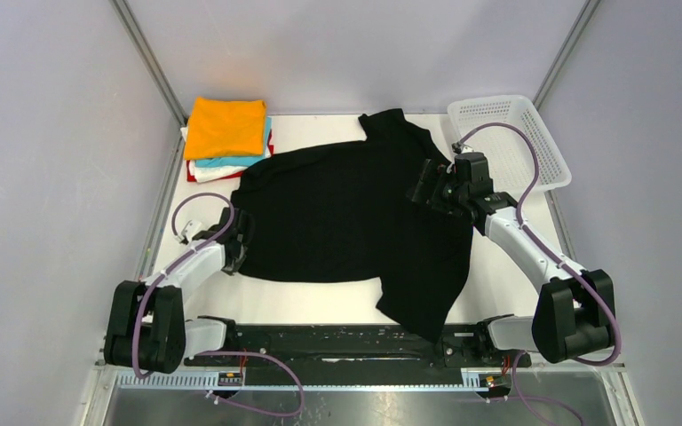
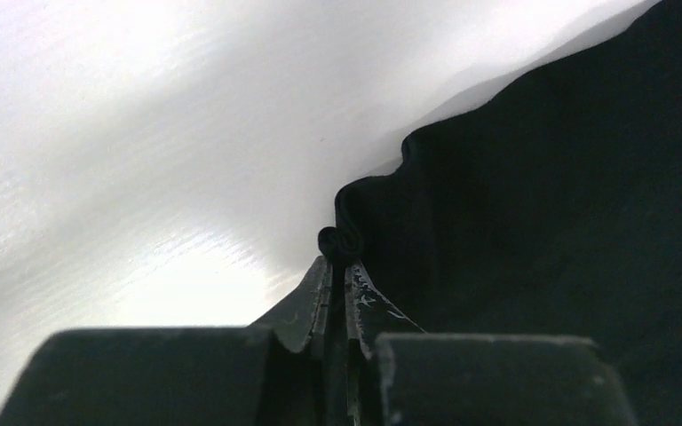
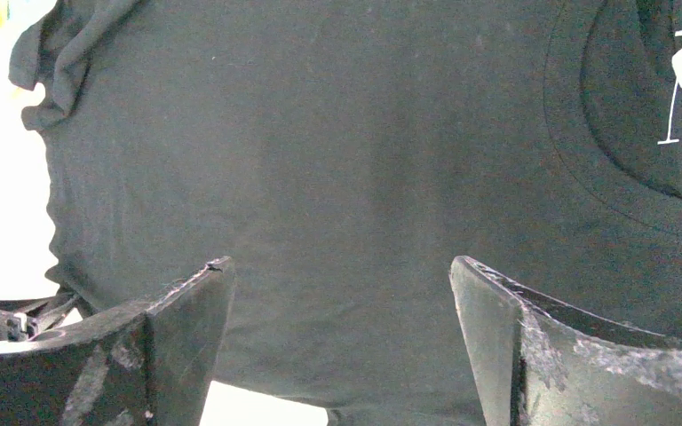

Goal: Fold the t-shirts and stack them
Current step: Grab the side of the flattened tshirt closest away from the robot with both arms

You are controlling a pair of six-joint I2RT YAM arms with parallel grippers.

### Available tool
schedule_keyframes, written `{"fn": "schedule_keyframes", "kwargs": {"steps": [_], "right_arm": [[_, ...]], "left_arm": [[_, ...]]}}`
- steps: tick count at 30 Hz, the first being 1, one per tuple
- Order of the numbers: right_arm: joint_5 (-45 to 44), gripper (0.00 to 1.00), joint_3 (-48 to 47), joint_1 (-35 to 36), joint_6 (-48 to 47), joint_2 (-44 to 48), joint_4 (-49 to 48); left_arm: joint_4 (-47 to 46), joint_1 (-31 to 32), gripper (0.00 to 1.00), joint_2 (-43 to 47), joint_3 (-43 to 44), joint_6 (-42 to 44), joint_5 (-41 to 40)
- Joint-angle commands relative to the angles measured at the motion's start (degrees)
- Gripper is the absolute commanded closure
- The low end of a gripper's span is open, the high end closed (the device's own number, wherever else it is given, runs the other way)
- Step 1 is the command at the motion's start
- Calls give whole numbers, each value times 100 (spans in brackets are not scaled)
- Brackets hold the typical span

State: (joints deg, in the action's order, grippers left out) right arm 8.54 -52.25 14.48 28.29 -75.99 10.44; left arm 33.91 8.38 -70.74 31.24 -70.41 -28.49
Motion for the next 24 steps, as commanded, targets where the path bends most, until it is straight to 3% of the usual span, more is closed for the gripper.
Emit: {"fn": "schedule_keyframes", "kwargs": {"steps": [1,8,13,18,24], "right_arm": [[210,1,-225,-33,-74,119,172],[-350,2,-44,425,-220,501,1398],[-891,5,200,1760,-215,721,2424],[-1102,20,810,3081,117,773,3489],[-1026,29,1444,3679,591,811,3668]], "left_arm": [[-239,-170,100,-241,-23,228,304],[-270,-180,100,550,-185,571,169],[-417,-213,100,1053,-284,903,269],[-474,-214,100,1393,-384,1076,379],[-384,-225,100,1800,-549,1121,449]]}}
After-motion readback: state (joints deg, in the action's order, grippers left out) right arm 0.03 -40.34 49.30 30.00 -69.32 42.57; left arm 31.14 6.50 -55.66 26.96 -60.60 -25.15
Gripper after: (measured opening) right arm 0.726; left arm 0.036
